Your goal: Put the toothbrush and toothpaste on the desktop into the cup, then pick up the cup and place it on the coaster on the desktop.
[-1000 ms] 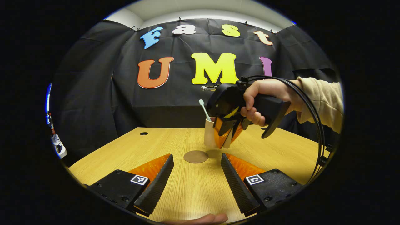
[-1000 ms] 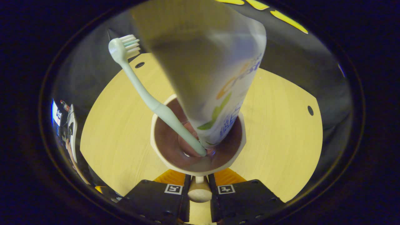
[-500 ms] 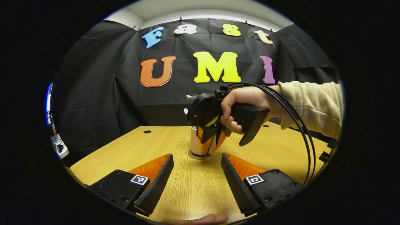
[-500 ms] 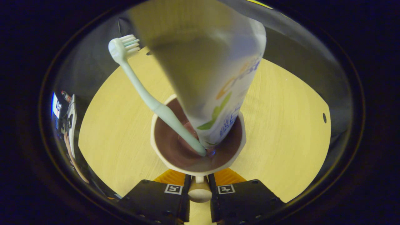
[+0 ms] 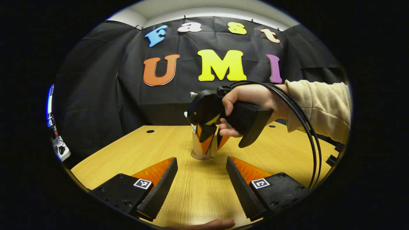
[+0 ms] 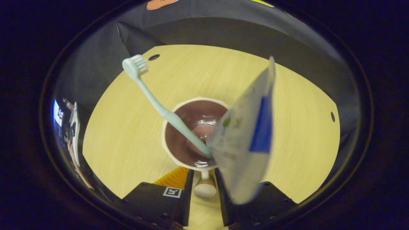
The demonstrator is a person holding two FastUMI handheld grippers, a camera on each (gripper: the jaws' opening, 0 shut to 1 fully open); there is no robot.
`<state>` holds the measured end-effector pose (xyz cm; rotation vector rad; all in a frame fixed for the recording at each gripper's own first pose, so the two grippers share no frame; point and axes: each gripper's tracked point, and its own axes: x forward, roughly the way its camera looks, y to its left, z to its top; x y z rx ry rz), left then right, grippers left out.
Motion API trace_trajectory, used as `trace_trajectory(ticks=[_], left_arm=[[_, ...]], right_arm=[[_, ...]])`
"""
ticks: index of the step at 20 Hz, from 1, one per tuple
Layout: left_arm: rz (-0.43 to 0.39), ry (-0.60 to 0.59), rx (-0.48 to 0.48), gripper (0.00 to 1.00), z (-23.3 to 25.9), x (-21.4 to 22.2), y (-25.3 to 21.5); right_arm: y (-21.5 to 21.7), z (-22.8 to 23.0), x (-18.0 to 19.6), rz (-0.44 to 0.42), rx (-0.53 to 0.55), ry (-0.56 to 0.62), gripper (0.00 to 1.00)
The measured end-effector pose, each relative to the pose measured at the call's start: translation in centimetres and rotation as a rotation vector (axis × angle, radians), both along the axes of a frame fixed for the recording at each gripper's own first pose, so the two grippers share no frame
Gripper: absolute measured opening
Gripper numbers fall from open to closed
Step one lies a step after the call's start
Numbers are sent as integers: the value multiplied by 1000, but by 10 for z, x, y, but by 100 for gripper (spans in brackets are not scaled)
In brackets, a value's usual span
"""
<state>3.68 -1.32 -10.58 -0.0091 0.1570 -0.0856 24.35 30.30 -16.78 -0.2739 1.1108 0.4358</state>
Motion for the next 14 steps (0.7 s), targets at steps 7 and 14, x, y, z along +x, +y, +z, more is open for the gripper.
trace_trajectory(ticks=[7,14], left_arm=[[16,20,-20,97,-2,3,-3],[81,16,-34,97,5,13,21]], right_arm=[[-20,48,-12,29,120,-184,98],[-70,105,-28,14,253,-512,96]])
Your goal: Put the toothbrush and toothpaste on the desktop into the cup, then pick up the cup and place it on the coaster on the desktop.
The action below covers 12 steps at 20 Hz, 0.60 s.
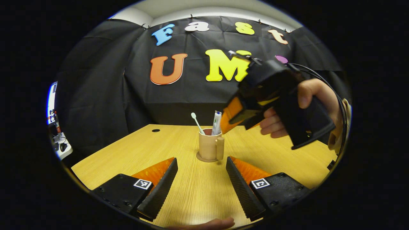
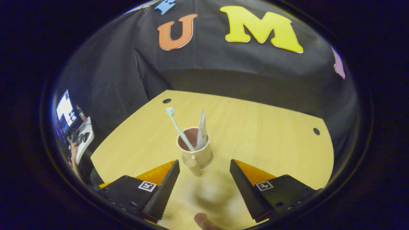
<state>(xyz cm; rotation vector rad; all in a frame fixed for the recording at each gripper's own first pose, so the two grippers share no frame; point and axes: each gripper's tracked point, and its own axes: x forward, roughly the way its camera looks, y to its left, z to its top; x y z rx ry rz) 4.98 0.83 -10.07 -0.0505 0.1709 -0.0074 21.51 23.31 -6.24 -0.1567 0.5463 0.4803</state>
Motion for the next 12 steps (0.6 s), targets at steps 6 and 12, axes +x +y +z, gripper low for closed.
trace_trajectory(ticks=[6,12], left_arm=[[41,-8,-29,97,19,-3,12],[21,-62,-53,96,58,-17,-1]], right_arm=[[-64,27,-48,-84,145,-174,96],[-127,55,-107,-169,160,-378,96]])
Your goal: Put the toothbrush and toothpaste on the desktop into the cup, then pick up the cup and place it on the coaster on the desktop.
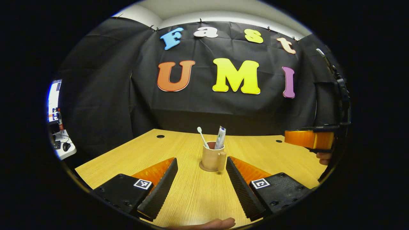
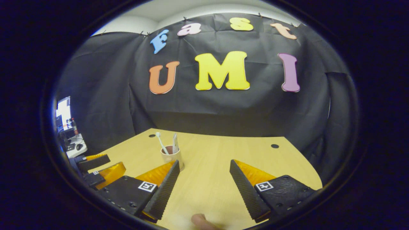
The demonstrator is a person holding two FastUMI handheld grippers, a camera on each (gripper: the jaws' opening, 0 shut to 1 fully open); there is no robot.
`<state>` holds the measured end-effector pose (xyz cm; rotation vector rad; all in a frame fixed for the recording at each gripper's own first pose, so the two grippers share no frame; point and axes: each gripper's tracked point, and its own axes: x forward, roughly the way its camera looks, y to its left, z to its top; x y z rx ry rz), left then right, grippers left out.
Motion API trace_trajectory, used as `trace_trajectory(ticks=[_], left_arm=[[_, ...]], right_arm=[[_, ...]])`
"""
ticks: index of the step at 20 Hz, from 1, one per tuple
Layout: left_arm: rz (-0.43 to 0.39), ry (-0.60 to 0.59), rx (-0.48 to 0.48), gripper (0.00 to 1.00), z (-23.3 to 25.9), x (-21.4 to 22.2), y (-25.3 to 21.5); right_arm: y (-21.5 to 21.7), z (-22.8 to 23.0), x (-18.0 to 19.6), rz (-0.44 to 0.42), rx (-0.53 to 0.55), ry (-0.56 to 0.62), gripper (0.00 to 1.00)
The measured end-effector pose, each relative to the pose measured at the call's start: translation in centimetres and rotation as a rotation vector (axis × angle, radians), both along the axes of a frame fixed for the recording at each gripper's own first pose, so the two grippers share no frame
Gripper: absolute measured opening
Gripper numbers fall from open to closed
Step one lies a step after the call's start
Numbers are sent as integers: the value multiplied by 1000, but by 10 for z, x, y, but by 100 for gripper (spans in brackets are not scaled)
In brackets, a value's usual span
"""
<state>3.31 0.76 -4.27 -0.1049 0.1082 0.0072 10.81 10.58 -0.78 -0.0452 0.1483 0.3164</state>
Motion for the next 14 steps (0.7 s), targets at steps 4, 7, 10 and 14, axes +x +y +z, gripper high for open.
trace_trajectory(ticks=[4,7,10,14], left_arm=[[-33,-34,4,96,22,-18,-18],[-30,-56,43,97,29,-35,-23],[-50,-65,43,96,32,-48,-34],[-40,-108,55,96,38,-56,-36]], right_arm=[[-33,5,-49,-71,41,-69,96],[-56,7,-78,-118,64,-121,96],[-63,20,-106,-114,43,-184,96],[-60,26,-144,-130,18,-229,96]])
